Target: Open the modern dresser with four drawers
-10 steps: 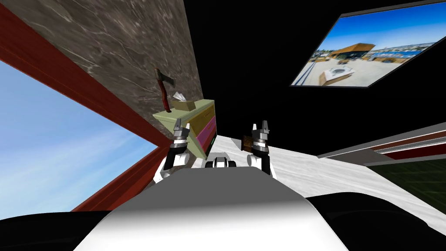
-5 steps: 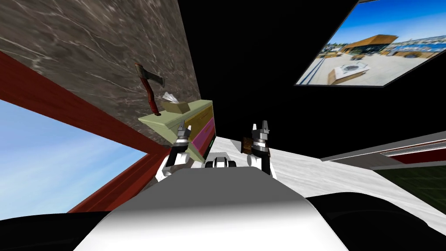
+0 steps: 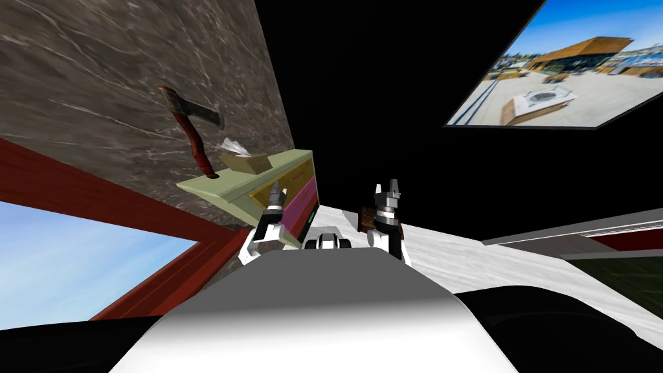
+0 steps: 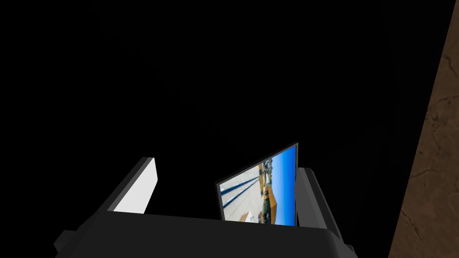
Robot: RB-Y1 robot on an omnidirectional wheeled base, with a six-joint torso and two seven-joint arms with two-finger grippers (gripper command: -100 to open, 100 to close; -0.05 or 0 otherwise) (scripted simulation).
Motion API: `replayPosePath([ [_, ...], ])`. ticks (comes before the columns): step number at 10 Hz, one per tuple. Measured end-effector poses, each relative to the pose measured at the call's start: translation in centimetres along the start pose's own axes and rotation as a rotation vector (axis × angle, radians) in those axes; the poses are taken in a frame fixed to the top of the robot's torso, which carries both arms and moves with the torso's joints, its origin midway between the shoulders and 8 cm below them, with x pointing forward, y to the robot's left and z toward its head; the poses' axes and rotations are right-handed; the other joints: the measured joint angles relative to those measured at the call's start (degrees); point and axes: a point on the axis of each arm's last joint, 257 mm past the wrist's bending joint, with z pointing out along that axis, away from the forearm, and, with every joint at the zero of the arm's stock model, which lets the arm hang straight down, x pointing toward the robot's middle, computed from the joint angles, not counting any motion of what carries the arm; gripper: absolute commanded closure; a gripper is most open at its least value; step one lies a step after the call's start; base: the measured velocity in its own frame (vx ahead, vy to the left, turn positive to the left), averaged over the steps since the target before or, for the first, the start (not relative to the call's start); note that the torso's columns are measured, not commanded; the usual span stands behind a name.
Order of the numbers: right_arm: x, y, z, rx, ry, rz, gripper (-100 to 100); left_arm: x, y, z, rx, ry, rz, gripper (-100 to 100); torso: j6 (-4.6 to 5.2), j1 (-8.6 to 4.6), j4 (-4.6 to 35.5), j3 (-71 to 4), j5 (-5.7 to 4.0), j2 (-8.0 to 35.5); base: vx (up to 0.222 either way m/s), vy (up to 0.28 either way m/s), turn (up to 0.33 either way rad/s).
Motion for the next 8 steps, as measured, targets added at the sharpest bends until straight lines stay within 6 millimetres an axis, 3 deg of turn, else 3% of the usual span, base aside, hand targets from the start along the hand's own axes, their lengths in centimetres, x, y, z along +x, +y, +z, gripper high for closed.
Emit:
replayPosePath([
  [3,0.0,0.0,0.0,0.000,0.000,0.000,0,0.1,3.0,0.1,-0.077,-0.036,-0.027,-100,0.00,0.06,0.1,0.1,0.01,0.2,0.105,-0.050,0.002],
  [8,0.0,0.0,0.0,0.000,0.000,0.000,0,0.8,4.5,-0.2,-0.118,-0.083,-0.093,-100,-0.01,0.00,0.0,0.1,0.00,0.1,0.033,-0.004,-0.003],
])
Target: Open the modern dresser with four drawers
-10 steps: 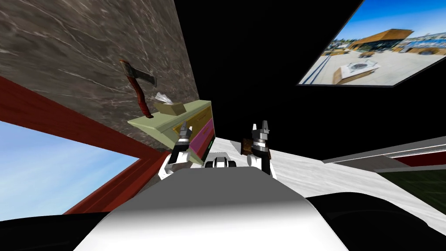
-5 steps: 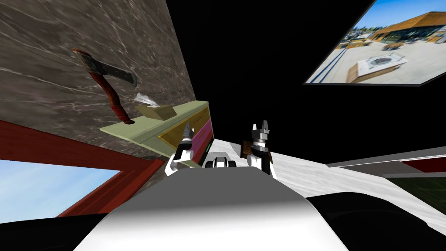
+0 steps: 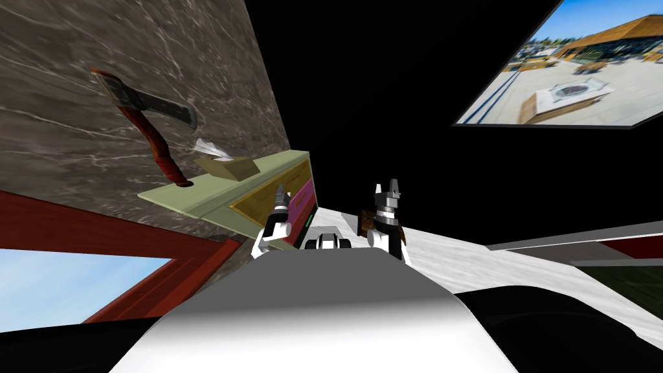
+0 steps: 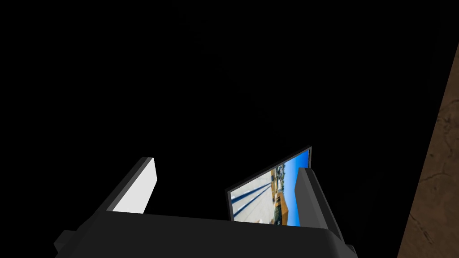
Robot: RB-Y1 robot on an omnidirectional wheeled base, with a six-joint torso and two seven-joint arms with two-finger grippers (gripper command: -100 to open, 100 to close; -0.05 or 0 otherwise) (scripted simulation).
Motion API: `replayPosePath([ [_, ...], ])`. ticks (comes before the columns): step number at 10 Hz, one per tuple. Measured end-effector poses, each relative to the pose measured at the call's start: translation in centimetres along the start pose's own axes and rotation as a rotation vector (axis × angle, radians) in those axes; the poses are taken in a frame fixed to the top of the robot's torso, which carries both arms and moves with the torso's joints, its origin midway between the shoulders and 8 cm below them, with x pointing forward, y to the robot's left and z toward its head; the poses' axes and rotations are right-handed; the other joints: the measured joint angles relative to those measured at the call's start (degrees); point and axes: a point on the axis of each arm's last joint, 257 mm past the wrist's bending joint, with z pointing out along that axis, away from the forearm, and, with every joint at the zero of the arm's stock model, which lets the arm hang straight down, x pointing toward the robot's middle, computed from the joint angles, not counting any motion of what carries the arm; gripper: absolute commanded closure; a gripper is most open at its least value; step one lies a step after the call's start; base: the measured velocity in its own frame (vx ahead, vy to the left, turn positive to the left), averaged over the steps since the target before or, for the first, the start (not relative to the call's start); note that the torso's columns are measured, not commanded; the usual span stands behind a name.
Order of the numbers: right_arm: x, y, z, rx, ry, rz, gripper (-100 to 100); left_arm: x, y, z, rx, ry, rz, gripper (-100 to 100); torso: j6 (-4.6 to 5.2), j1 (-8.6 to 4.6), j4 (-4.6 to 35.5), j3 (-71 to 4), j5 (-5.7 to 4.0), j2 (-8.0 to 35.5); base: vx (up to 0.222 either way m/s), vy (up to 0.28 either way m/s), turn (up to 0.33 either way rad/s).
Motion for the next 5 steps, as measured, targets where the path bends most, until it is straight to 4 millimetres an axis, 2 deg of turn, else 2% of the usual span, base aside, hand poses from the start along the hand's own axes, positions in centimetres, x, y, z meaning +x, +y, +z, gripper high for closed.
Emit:
replayPosePath([
  [2,-0.01,0.00,-0.01,0.000,0.000,0.000,0,-0.12,-0.80,0.14,0.002,-0.002,0.001,-100,0.00,0.03,-0.1,-0.2,0.02,-0.3,0.071,0.013,-0.010],
  [3,0.00,0.00,0.00,0.000,0.000,0.000,0,-0.12,-0.82,0.15,0.001,-0.002,0.001,100,0.00,-0.02,0.0,0.0,0.00,-0.1,-0.053,-0.012,0.028],
  [5,0.00,0.00,0.00,0.000,0.000,0.000,0,-0.03,-0.55,0.13,0.005,-0.001,0.000,100,0.04,0.00,0.0,0.0,0.03,0.0,-0.030,-0.061,-0.003],
])
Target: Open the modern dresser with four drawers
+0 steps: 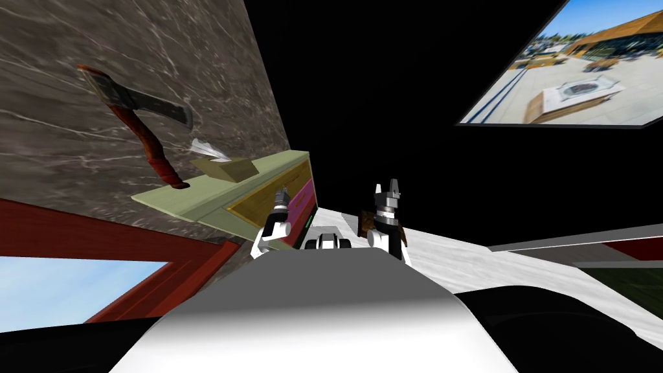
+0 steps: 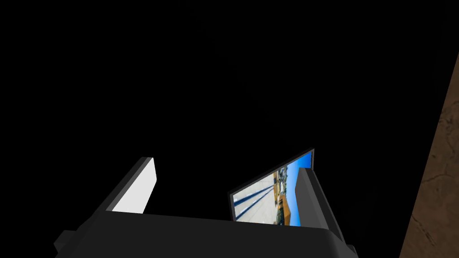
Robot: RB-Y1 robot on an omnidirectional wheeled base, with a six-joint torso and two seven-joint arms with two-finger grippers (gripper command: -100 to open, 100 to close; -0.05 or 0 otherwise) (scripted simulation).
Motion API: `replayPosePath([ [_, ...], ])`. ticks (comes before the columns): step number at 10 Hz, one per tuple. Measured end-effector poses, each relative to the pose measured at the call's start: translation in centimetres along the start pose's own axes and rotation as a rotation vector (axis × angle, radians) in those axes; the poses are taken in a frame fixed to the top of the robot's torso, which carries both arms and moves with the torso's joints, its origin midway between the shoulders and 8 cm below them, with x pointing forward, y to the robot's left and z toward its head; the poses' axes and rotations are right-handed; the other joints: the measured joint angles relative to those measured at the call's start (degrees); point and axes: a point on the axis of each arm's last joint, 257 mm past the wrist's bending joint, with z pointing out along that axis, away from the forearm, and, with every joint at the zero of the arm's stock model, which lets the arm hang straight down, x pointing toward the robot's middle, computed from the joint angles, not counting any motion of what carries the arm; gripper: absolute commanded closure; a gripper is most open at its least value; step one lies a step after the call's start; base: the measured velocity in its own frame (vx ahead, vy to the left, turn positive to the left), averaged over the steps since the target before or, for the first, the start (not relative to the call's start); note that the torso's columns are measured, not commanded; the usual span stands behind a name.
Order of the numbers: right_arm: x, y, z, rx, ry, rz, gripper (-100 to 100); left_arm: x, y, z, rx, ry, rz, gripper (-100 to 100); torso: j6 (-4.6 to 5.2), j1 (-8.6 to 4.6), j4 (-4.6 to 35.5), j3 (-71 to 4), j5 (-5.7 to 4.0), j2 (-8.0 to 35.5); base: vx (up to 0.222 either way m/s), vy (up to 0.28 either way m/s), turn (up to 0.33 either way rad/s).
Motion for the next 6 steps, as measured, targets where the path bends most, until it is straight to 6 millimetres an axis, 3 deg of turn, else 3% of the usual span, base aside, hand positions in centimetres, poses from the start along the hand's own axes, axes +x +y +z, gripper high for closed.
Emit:
replayPosePath([
  [4,0.01,0.00,0.00,0.000,0.000,0.000,0,0.38,-0.72,-0.08,0.000,-0.001,0.000,100,-0.03,-0.07,0.0,-0.1,-0.04,-0.1,-0.031,-0.162,-0.002],
  [5,0.00,0.00,0.00,0.000,0.000,0.000,0,0.40,-0.72,-0.08,-0.001,-0.001,-0.001,-100,-0.04,0.34,0.0,-0.1,0.06,-0.1,-0.003,-0.021,-0.001],
  [6,0.00,0.00,0.00,0.000,0.000,0.000,0,0.24,-0.81,-0.03,0.001,0.009,0.016,-100,-0.05,0.46,0.0,-0.1,0.12,-0.2,0.000,0.000,0.000],
])
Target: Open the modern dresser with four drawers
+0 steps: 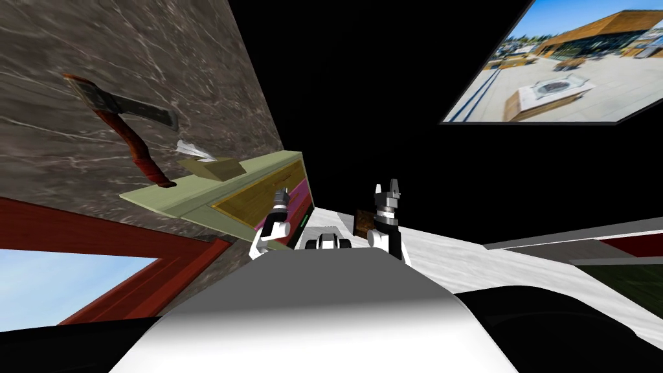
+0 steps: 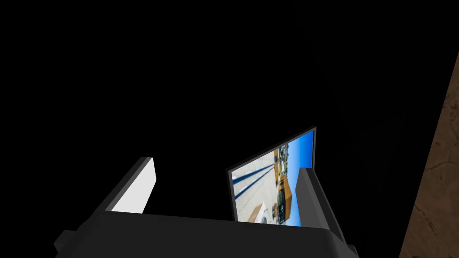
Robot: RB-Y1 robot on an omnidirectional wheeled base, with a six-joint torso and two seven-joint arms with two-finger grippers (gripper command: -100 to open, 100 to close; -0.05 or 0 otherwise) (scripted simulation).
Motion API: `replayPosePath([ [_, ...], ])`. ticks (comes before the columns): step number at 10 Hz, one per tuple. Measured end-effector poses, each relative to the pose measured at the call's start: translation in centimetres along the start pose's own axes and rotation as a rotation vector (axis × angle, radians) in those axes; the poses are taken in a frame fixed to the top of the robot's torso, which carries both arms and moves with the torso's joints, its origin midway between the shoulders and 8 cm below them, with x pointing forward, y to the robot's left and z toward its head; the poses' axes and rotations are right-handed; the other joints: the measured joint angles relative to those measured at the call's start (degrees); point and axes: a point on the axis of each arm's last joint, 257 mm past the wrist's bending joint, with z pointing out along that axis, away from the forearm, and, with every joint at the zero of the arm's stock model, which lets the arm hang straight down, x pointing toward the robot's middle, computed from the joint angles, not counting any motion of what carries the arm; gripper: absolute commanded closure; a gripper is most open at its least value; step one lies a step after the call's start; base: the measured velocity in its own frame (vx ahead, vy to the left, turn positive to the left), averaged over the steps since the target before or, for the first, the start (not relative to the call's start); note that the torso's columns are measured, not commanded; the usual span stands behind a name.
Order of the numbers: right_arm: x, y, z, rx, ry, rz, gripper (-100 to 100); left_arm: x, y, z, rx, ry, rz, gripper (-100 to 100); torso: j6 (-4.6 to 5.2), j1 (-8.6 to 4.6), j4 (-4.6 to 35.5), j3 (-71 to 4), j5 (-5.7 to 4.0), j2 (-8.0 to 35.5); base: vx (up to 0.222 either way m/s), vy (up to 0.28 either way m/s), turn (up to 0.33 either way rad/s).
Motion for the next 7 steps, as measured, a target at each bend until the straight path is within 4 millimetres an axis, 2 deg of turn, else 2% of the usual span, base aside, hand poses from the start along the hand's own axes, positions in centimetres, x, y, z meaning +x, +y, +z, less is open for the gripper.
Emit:
replayPosePath([
  [5,0.0,0.0,0.0,0.000,0.000,0.000,0,-0.8,-0.3,0.3,0.002,0.052,0.097,-100,0.02,-0.51,0.0,0.0,-0.15,0.1,0.004,0.025,0.001],
  [7,0.0,0.0,0.0,0.000,0.000,0.000,0,-1.2,-0.3,0.5,-0.001,0.068,0.126,-100,0.01,-0.36,0.0,0.0,-0.11,0.0,0.019,0.094,0.005],
])
